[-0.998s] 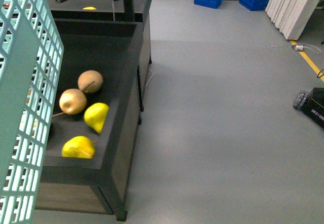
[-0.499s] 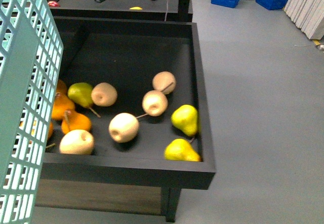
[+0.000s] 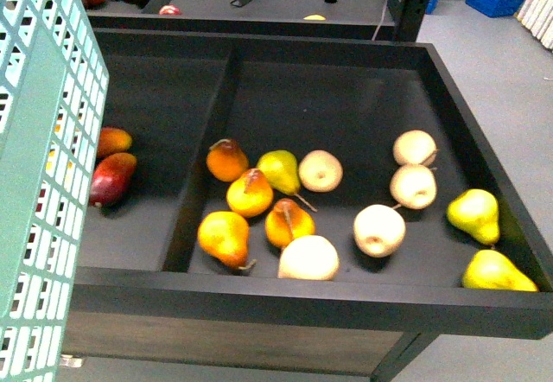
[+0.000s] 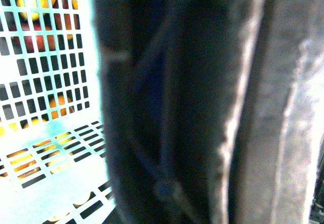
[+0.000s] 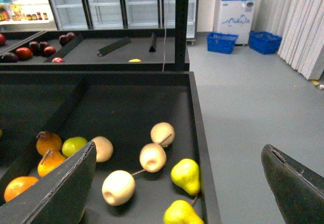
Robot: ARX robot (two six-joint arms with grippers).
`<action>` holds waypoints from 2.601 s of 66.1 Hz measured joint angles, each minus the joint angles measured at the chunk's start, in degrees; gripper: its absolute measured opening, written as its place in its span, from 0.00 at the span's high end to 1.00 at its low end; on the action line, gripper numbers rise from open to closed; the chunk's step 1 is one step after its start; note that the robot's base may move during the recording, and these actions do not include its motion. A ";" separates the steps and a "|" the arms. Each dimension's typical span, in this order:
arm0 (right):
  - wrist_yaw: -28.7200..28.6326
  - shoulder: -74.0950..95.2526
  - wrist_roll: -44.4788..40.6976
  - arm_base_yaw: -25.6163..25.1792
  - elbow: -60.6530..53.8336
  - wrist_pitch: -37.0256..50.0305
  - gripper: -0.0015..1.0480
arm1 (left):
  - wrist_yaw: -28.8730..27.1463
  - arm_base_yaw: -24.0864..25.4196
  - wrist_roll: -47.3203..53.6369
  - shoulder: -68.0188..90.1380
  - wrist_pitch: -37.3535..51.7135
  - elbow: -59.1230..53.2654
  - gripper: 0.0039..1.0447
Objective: Pick mango and avocado into basket
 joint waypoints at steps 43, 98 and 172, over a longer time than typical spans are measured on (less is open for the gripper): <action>-0.07 0.00 0.00 0.00 0.00 -0.04 0.08 | -0.07 0.02 0.13 0.00 0.00 0.00 0.88; 0.02 0.13 0.00 0.00 0.00 0.00 0.08 | 0.02 0.02 0.13 -0.02 0.02 0.00 0.88; -0.11 0.07 0.00 -0.11 -0.04 0.00 0.08 | 7.34 -26.88 26.69 44.92 -5.66 32.70 0.88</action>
